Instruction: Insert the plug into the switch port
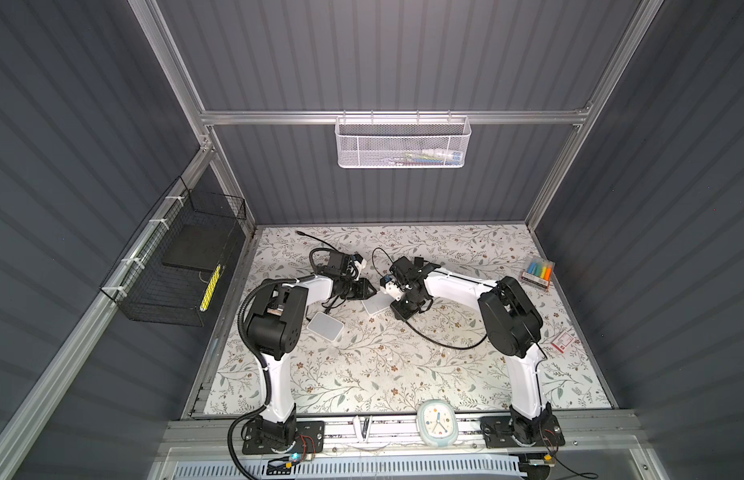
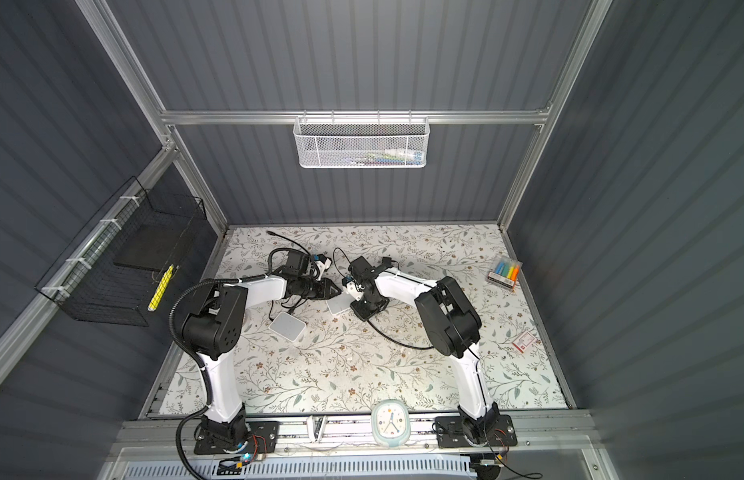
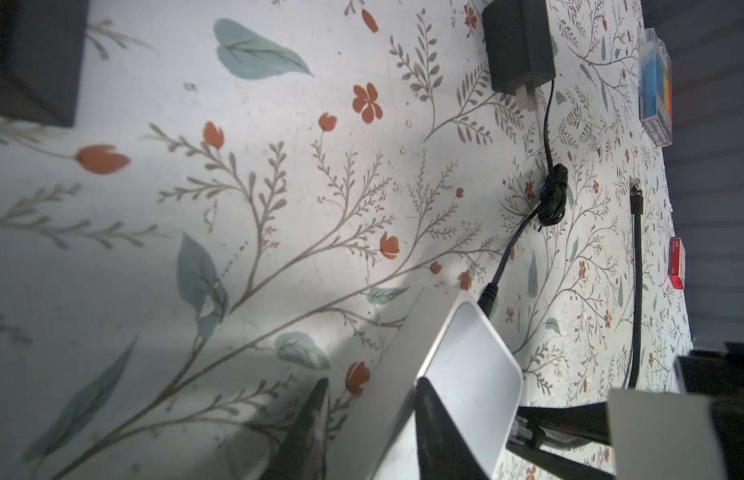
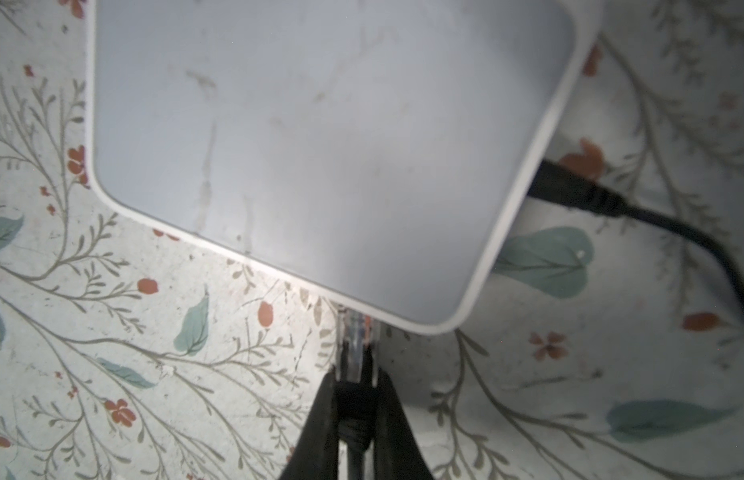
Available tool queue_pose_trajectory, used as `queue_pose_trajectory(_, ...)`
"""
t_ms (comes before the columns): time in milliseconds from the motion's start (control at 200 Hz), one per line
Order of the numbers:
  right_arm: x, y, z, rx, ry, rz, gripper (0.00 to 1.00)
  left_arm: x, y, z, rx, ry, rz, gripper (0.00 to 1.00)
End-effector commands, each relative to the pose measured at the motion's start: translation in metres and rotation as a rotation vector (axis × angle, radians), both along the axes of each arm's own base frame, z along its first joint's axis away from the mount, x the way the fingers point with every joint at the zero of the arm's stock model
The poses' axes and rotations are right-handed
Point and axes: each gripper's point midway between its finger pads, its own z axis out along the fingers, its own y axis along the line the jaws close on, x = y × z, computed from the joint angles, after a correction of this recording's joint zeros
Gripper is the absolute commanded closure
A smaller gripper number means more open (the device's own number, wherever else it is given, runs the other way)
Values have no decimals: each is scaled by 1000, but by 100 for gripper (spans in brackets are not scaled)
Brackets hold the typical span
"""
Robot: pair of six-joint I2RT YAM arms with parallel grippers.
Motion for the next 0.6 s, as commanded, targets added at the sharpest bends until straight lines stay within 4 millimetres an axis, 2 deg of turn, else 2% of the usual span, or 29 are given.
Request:
queue_pose_trajectory(0,-14,-6,-13,-38,56,-2,100,-7,-3,-2,-16,24,-8,65)
queue_pose_trajectory(230,-11,-1,-15,-29,61,-11,100,-12,-3,-4,-19,32,-4,65)
queue_pose_trajectory(595,-7,-7,-23,-70,57,-38,100,-18,-10,0,-31,37,-13,66)
